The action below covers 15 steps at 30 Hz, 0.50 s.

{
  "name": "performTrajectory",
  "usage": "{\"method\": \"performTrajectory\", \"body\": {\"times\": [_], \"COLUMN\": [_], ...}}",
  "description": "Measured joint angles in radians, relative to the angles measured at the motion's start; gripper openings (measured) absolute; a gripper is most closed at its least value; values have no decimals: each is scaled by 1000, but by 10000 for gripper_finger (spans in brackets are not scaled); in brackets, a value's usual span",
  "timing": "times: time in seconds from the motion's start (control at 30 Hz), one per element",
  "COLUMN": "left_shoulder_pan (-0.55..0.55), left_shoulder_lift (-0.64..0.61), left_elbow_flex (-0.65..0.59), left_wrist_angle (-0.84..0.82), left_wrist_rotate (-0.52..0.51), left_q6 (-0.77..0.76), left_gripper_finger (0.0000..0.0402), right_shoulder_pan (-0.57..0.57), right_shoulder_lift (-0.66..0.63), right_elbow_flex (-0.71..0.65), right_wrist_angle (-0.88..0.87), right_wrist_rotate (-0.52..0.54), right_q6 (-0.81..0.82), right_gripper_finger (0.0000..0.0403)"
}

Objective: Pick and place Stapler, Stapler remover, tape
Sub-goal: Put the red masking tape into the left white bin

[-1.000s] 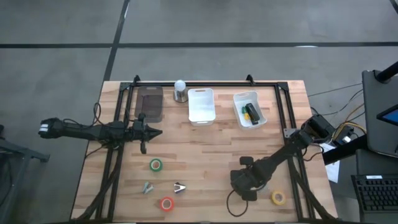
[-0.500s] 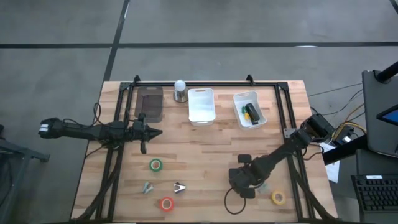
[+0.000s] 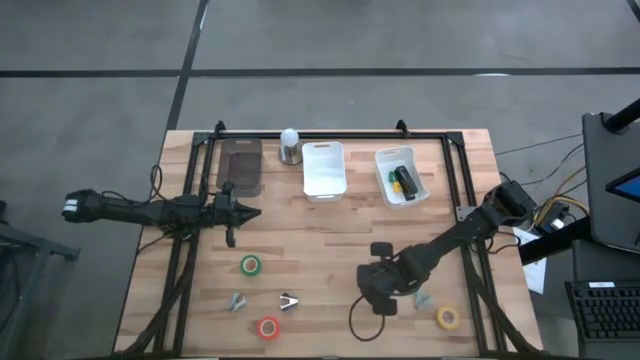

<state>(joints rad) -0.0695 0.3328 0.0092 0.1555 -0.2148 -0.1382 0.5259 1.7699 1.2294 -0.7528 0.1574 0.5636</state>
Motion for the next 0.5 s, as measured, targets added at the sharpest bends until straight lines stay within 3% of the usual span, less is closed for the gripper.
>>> {"method": "performTrajectory", "body": {"times": [0.5], "left_shoulder_pan": [0], "left_shoulder_lift": [0], "left_elbow_flex": [0], "left_wrist_angle": [0], "left_wrist_rotate": [0], "left_q6": [0], "left_gripper_finger": [12], "right_shoulder_pan": [-1], "right_shoulder_lift": [0], "right_elbow_flex": [20], "right_wrist_angle": [1], "right_wrist_rotate": [3], "right_q6": [-17], "right_gripper_finger": [48]}}
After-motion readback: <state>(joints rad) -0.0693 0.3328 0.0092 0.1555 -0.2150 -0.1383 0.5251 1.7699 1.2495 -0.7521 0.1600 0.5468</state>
